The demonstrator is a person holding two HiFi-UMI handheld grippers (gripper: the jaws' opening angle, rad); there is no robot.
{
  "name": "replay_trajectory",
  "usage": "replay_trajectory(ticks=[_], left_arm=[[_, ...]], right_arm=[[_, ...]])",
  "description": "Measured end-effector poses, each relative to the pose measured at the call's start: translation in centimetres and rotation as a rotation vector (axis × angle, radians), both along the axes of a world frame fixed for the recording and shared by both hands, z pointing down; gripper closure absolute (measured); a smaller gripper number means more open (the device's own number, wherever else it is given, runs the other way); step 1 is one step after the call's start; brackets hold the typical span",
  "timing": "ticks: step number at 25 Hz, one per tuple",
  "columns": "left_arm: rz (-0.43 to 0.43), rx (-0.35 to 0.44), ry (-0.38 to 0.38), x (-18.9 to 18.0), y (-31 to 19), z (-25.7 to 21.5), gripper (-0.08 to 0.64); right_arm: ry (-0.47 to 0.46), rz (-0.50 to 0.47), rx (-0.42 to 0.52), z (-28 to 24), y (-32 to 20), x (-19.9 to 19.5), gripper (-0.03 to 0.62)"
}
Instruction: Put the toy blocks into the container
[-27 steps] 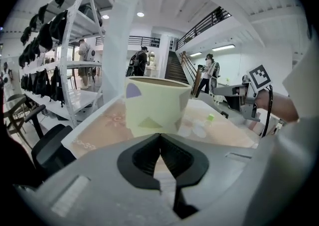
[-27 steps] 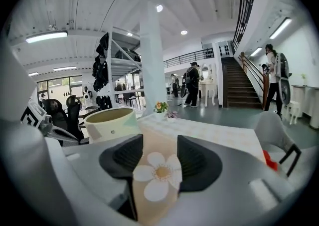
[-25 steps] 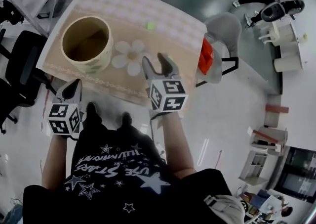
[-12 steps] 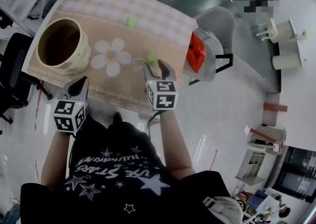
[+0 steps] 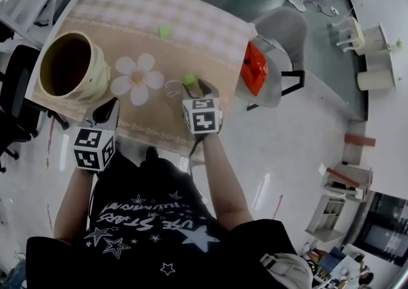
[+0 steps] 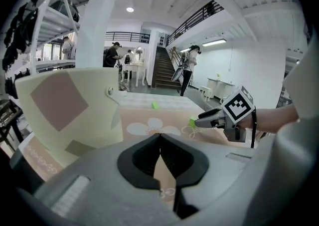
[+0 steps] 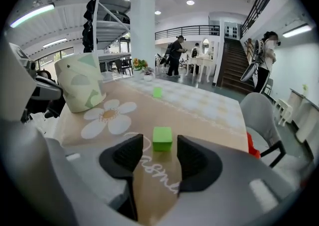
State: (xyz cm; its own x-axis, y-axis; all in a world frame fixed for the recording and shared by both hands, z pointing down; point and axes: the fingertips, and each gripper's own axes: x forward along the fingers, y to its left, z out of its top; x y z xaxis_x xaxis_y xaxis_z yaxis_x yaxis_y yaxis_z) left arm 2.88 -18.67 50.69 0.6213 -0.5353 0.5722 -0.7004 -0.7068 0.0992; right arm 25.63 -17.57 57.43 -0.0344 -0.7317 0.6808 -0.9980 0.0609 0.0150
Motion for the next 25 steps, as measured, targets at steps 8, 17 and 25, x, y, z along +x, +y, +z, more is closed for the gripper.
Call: replay_trajectory(ticks=[8,17,25], left_arm=[[-0.017,0.001,0.000,0.4,0.1,0.1,0.551],[-0.075,0.019,0.008,-1.1,0.6,-1.1,0.551],[-0.176,0.030,0.022,-5.2,0.9,-2.4,0.551]], right_arm=[[0.021,-0.020,-0.042,1.4,-0.8,0.2,0.428],[0.044,-0.075,-0.001,-0.3,-1.5,-0.8,0.456],[-0.027,-0.188,0.139,-7.4,-4.5,-6.5,0.456]])
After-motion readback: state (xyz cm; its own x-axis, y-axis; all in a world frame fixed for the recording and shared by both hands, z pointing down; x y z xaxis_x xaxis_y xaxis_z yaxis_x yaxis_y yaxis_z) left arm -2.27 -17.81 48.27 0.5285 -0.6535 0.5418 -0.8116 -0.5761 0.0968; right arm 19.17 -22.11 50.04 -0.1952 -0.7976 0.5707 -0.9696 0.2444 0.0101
